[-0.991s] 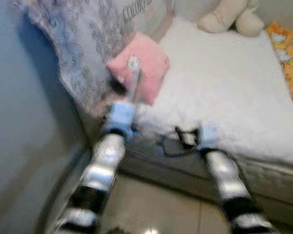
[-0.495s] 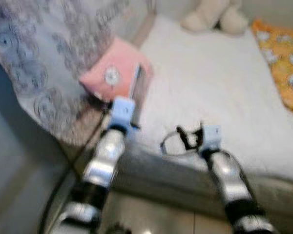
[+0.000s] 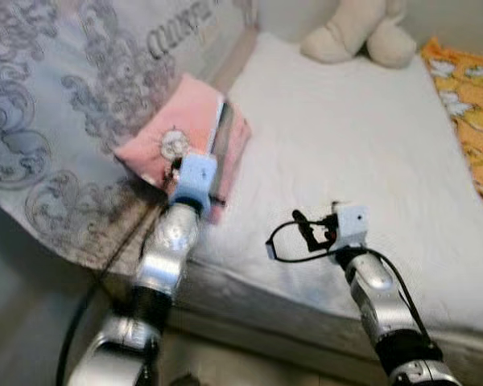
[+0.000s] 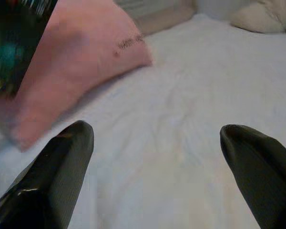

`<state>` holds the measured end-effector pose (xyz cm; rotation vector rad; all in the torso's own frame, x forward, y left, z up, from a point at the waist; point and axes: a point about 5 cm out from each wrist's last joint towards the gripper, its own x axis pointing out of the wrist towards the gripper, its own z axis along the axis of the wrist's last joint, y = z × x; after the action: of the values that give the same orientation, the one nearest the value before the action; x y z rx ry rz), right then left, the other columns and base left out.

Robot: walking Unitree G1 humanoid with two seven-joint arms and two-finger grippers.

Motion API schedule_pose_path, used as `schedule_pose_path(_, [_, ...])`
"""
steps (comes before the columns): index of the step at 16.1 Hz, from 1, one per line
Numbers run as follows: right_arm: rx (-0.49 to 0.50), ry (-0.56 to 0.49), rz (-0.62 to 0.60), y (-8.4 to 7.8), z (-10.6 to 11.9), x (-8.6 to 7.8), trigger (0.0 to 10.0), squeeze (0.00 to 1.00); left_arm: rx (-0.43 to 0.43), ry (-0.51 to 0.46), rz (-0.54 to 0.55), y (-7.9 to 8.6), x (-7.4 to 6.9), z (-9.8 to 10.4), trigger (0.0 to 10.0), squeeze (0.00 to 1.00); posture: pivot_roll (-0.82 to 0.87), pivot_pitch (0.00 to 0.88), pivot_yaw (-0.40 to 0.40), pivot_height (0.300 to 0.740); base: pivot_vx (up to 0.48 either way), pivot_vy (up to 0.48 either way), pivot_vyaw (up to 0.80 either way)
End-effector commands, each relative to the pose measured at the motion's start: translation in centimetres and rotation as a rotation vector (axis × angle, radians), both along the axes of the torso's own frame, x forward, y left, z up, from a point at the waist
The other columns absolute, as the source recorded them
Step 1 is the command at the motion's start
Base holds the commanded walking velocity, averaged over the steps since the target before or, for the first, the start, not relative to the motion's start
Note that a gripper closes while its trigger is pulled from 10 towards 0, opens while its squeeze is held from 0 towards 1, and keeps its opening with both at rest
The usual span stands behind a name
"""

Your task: Clean up the room

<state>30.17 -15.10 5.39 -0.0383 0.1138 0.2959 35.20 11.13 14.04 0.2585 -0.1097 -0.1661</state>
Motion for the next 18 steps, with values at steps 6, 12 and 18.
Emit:
schedule_pose_path(6, [-0.004, 0.022, 0.002, -0.7, -0.6, -2.8, 10.0, 0.00, -0.328, 0.146, -0.517, -7.5, 2.0, 4.4, 10.0, 0.00, -0.10, 0.009, 0.020, 0.740, 0.157, 0.000, 0.00])
schedule_pose_path(12, [-0.039, 0.097, -0.029, -2.4, -0.7, -8.7, 10.0, 0.00, -0.617, 0.714, -0.526, -10.0, -0.1, -3.8, 10.0, 0.00, -0.29, 0.180, 0.021, 0.740, 0.000, 0.000, 0.00])
schedule_pose_path(18, [-0.059, 0.181, -0.004, -2.2, -0.1, -13.0, 10.0, 0.00, -0.428, 0.667, -0.337, -6.9, 0.4, -5.5, 10.0, 0.00, -0.32, 0.235, -0.006, 0.740, 0.000, 0.000, 0.00])
